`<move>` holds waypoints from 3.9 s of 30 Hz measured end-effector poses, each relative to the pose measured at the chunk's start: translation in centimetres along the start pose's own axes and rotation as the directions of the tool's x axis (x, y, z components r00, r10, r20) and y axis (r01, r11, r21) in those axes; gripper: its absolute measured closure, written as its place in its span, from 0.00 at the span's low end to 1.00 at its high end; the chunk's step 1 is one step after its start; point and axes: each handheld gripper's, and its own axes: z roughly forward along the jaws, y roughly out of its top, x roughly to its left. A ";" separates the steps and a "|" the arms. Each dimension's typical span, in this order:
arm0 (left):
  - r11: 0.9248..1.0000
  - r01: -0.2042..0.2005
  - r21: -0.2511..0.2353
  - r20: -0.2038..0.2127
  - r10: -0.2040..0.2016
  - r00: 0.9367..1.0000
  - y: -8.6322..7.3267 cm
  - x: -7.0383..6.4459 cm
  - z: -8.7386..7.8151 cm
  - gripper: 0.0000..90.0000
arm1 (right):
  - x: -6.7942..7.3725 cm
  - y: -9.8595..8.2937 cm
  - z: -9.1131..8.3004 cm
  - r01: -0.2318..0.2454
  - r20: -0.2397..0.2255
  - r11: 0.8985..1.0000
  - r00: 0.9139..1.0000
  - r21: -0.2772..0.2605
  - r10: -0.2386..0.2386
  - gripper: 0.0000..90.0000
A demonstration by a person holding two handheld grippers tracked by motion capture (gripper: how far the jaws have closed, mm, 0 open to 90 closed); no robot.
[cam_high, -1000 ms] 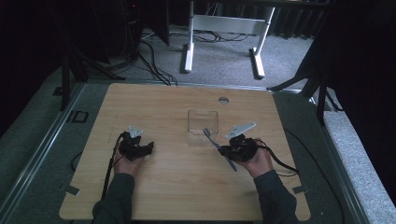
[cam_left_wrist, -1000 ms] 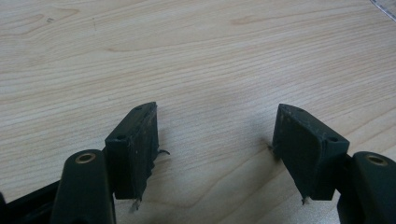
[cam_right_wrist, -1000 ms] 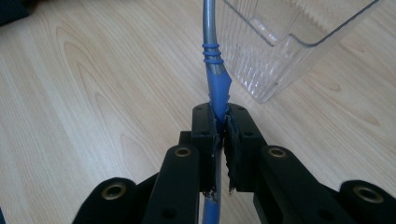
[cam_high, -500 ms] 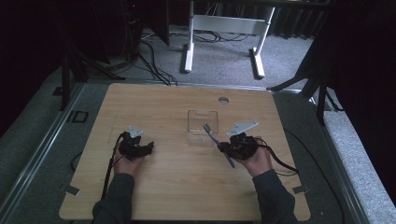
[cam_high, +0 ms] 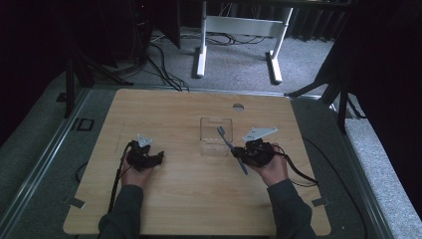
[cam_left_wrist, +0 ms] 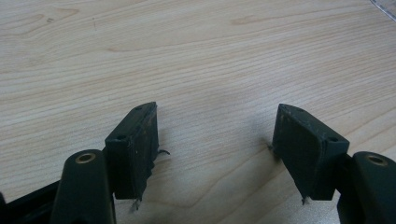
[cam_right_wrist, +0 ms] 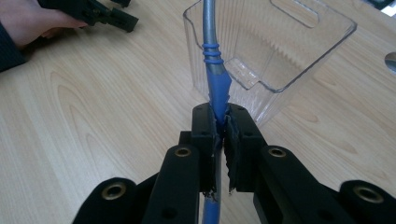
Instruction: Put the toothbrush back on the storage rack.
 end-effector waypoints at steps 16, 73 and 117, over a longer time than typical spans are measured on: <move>1.000 0.000 0.000 0.000 0.000 1.000 0.0 0.0 0.0 0.35 | -0.5 0.3 -0.3 -0.016 -0.008 0.999 1.000 -0.030 0.016 0.92; 1.000 0.001 0.001 0.000 -0.001 1.000 0.0 0.0 0.0 0.35 | -2.2 2.6 0.4 -0.088 0.022 0.980 0.995 -0.177 0.093 0.92; 1.000 0.002 0.000 0.000 -0.002 1.000 0.0 0.0 0.0 0.35 | -2.8 4.4 0.3 -0.179 -0.003 0.920 0.982 -0.350 0.191 0.92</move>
